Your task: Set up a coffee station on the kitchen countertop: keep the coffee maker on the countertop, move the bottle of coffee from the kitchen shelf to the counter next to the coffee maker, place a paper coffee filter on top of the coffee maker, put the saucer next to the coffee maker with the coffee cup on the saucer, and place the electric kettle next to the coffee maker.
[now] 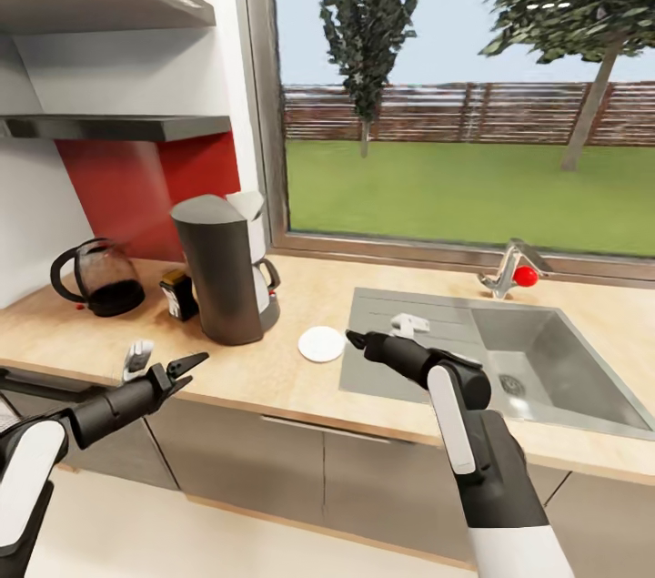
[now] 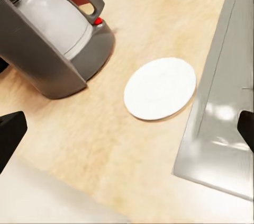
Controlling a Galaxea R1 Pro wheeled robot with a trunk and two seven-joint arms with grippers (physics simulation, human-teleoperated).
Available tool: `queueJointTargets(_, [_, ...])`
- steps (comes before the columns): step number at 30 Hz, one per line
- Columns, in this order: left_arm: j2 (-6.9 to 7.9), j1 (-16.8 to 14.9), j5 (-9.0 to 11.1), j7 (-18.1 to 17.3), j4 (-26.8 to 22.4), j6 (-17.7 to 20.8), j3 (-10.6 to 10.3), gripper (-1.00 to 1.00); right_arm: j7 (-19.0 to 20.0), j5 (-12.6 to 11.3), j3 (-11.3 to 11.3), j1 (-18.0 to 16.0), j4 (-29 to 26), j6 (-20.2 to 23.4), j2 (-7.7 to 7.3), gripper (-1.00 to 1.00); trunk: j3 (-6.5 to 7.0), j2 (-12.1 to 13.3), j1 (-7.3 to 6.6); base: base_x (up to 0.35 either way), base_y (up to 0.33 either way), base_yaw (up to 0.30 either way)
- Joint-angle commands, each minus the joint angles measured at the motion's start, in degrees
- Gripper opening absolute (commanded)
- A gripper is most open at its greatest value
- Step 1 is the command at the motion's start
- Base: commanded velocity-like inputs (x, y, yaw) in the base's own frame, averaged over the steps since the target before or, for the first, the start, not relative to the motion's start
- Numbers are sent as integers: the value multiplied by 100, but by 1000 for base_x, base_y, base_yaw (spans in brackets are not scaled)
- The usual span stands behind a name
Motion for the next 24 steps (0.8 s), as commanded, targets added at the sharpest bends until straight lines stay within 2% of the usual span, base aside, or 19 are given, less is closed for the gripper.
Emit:
queueJointTargets(1, [-4,40,-34,-48,-1,21,10,100,43,46,-13,-6,-4,179,2,100,-13,-12,6,202,-205,0])
queueJointTargets(2, [-8,100,-27,-50,-1,12,12,100,36,44,-20,-6,-4,488,2,100,-13,-12,6,120,-226,0])
queueJointTargets(5, [-11,154,-22,-51,-1,6,13,100,28,46,-33,-6,-4,849,2,100,-13,-12,6,65,-237,0])
queueJointTargets(7, [-11,172,-18,-55,-1,4,13,100,24,47,-37,-6,-4,942,2,100,-13,-12,6,26,-237,0])
queueJointTargets(20, [-88,264,-15,-60,-1,10,13,100,30,37,-42,-6,-4,1038,2,100,-13,-12,6,5,-45,0])
queueJointTargets(24, [-91,271,-12,-61,-1,6,13,100,36,31,-36,-6,-4,1035,2,100,-13,-12,6,151,-93,0])
